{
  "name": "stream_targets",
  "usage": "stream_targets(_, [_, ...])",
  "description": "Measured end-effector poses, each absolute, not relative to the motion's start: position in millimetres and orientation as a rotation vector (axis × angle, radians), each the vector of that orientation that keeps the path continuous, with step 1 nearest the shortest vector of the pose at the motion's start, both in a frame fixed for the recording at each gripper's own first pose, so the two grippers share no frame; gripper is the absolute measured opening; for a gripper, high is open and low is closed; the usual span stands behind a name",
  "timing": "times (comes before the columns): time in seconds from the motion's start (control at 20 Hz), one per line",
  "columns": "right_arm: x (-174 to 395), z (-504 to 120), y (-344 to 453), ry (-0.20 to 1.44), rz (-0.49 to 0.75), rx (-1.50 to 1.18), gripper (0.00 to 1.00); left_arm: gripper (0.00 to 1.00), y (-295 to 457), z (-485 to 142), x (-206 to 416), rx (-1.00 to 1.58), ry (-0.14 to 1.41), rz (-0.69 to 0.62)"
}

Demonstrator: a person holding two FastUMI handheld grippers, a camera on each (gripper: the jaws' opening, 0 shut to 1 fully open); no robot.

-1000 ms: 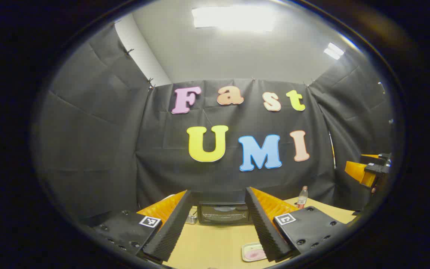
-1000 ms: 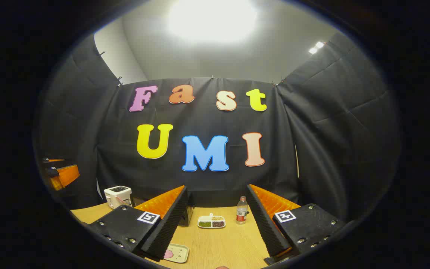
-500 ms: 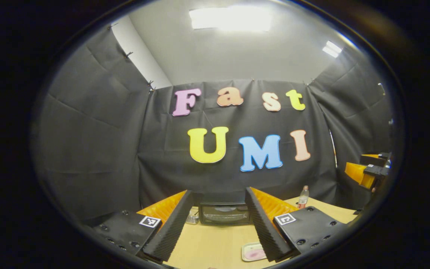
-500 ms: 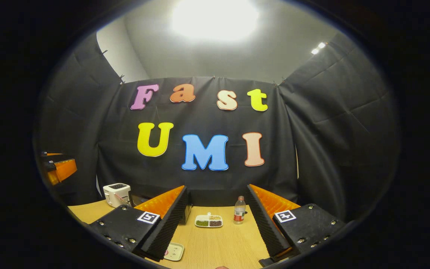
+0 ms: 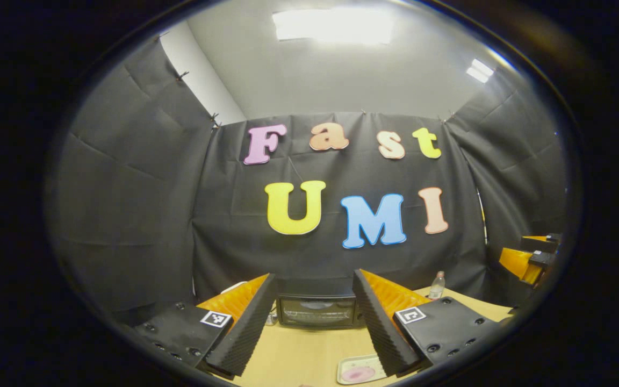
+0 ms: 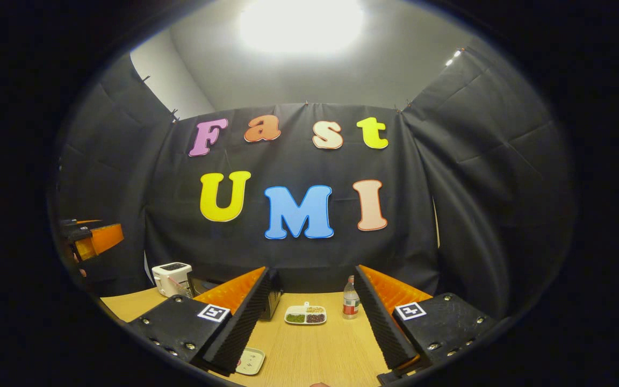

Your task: Open the electric oven with the left hand, put the food in, and close the electric oven.

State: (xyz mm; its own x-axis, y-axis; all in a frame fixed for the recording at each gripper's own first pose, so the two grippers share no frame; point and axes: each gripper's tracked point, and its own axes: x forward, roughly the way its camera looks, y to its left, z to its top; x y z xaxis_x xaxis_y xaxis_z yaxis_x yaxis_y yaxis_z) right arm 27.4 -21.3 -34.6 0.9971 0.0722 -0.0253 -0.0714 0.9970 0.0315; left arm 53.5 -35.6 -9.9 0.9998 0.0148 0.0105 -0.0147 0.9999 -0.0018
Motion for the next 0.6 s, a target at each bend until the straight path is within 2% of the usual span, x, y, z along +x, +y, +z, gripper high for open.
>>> stream_targets(0.15, [45, -40, -20, 0.028, 0.062, 0.006, 0.96, 0.95, -36, -20, 98, 0.013, -0.012, 0.001])
stream_targets(0.35, [70, -45, -17, 0.033, 0.005, 0.007, 0.96, 1.0, -35, -50, 163, 0.008, 0.014, -0.041])
stream_targets(0.55, [96, -49, -13, 0.035, -0.05, -0.017, 0.96, 1.0, -32, -92, 229, -0.03, 0.065, -0.073])
stream_targets(0.6, [101, -52, -11, 0.041, -0.06, -0.018, 0.96, 0.9, -30, -105, 244, -0.037, 0.081, -0.075])
